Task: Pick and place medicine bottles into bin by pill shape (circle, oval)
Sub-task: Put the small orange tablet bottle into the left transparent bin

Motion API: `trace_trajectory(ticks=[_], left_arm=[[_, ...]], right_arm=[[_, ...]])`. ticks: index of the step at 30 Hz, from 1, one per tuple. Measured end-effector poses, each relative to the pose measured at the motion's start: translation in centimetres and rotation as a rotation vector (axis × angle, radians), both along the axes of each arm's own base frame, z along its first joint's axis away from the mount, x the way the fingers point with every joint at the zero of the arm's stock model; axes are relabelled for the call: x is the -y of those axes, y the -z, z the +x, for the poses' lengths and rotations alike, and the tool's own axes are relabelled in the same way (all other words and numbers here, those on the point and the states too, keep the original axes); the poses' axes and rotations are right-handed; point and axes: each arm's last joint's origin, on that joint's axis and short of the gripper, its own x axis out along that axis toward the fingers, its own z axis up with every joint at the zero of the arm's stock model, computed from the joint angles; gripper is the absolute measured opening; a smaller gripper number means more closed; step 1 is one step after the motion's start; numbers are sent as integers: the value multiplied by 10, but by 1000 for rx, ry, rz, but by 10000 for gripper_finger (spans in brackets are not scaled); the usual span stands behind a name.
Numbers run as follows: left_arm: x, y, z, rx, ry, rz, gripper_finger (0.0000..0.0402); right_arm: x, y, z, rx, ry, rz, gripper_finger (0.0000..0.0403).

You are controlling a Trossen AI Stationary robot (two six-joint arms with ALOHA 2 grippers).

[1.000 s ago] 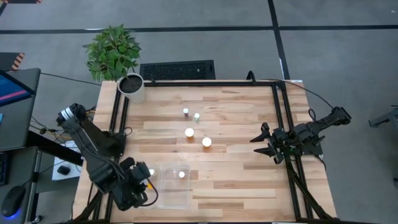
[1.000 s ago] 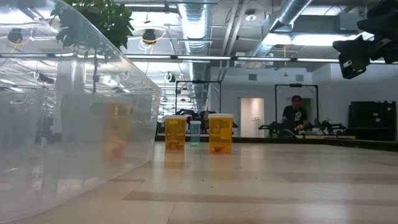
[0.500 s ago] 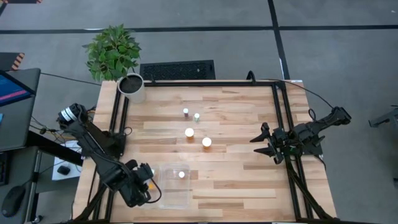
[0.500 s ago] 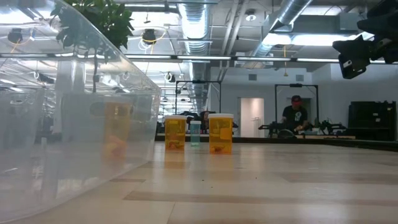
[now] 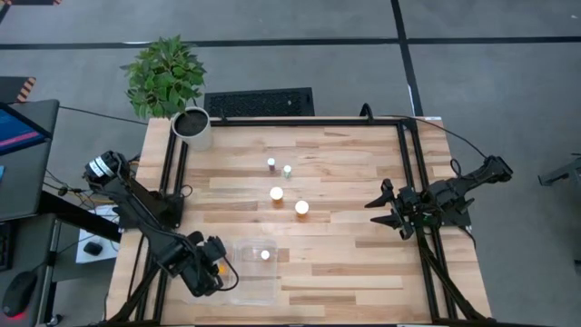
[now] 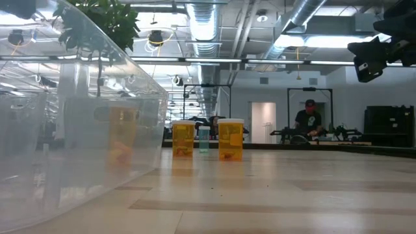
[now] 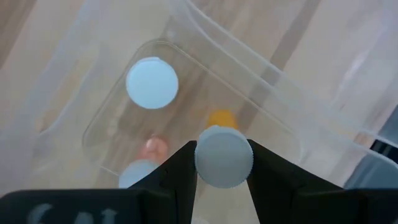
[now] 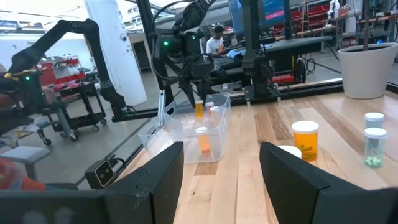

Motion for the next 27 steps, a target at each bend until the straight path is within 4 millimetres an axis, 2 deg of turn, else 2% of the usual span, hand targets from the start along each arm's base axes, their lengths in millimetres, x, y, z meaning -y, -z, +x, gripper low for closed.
trace_trajectory(ticks=[15, 22, 27], left_arm=[[-3, 1, 4, 8, -13, 0, 115], [-1, 19, 14, -95, 36, -2, 115], [-4, 20, 16, -99, 31, 1, 115]], right_arm=[[0, 0, 0, 0, 0, 0, 226], [0, 0, 0, 0, 0, 0, 226], [0, 0, 0, 0, 0, -1, 226]])
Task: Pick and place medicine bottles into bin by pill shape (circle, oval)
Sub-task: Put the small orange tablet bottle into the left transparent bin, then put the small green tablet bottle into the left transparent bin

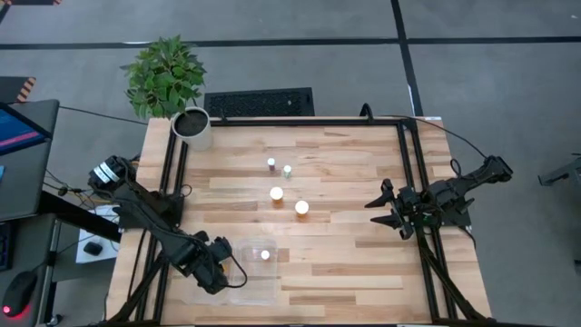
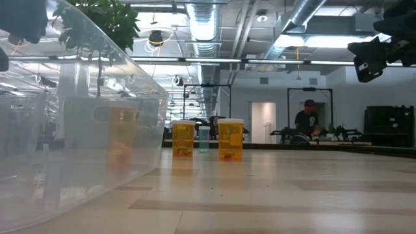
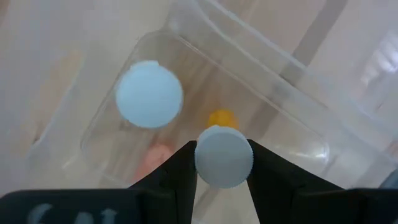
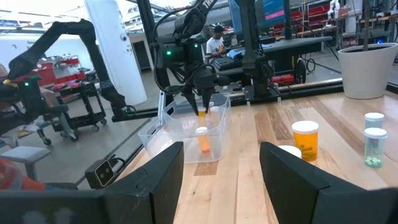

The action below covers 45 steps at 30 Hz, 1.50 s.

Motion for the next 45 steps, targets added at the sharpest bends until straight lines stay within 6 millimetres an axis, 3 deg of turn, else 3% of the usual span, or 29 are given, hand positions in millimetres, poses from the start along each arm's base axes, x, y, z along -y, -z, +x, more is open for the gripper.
trace_trajectory(ticks=[10, 37, 45], left_arm=[[1, 0, 1, 7, 3, -7, 119], [1, -4, 1, 40, 4, -18, 240], [3, -19, 5, 47, 15, -22, 254]], right_arm=[[0, 0, 0, 0, 0, 0, 226], [0, 0, 0, 0, -1, 0, 226], [0, 0, 0, 0, -1, 0, 226]])
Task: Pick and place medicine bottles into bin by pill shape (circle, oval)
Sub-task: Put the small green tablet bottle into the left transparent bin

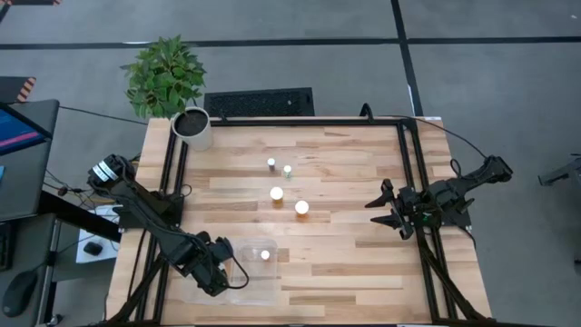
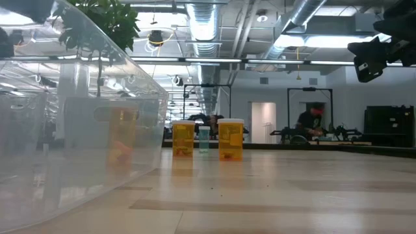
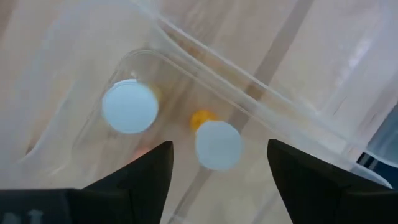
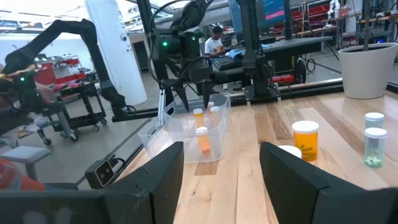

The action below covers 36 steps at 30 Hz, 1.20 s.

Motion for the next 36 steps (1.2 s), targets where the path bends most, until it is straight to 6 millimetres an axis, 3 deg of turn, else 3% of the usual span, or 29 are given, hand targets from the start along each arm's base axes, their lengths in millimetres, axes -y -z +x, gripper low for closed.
trace_trajectory(ticks=[11, 19, 26, 36], left_arm=[[-7, -41, 0, -86, 19, 99, 254], [-27, -90, 24, 121, 107, 328, 257], [-73, -112, 59, 203, 202, 577, 287], [-157, -123, 115, 340, 317, 639, 319]], right_arm=[[0, 0, 0, 0, 0, 0, 226], [0, 0, 0, 0, 0, 0, 226], [0, 0, 0, 0, 0, 0, 226], [0, 0, 0, 0, 0, 0, 226]])
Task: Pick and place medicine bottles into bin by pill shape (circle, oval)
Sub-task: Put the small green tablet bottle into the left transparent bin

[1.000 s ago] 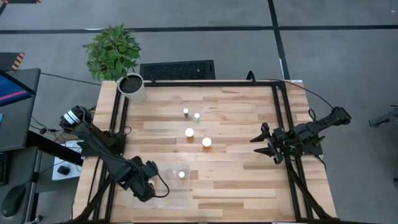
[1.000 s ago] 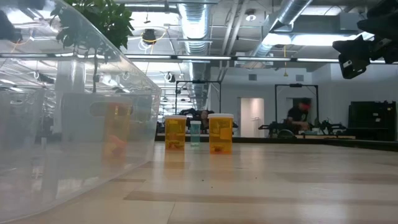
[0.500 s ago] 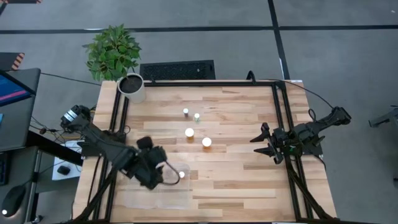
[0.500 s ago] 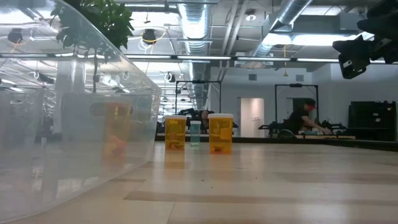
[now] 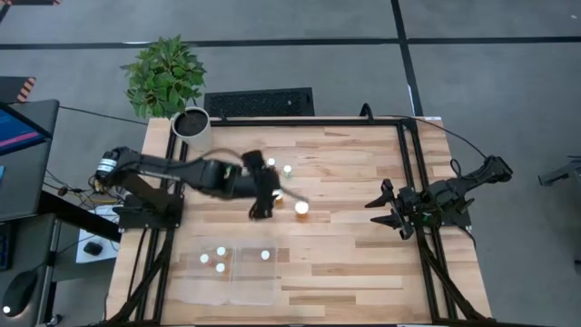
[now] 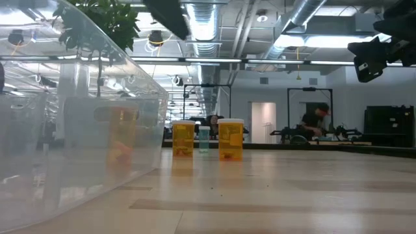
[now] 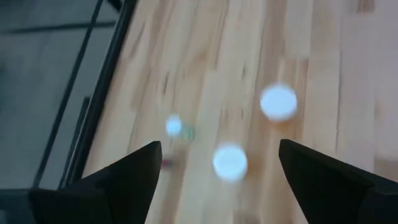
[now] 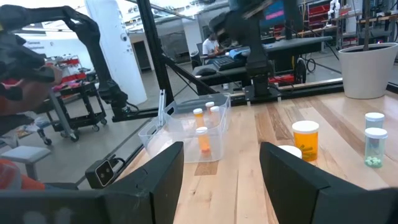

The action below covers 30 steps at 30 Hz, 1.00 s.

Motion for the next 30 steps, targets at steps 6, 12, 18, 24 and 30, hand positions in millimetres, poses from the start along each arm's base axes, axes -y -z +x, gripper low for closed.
trace_trajectory(ticks=[6, 12, 18, 24, 30], left_arm=[[-53, -5, 14, 70, 77, -49, 315], [-99, 13, 33, 77, 118, -82, 313], [-129, 54, 48, -30, 94, -164, 313], [-140, 71, 54, -77, 111, -158, 313], [-155, 79, 57, -65, 105, -162, 313]], right_arm=[[0, 0, 0, 0, 0, 0, 226], [0, 0, 0, 0, 0, -1, 226], [0, 1, 1, -13, -2, -7, 226], [0, 1, 1, -12, -3, -6, 226], [0, 1, 1, -13, -3, -7, 226]])
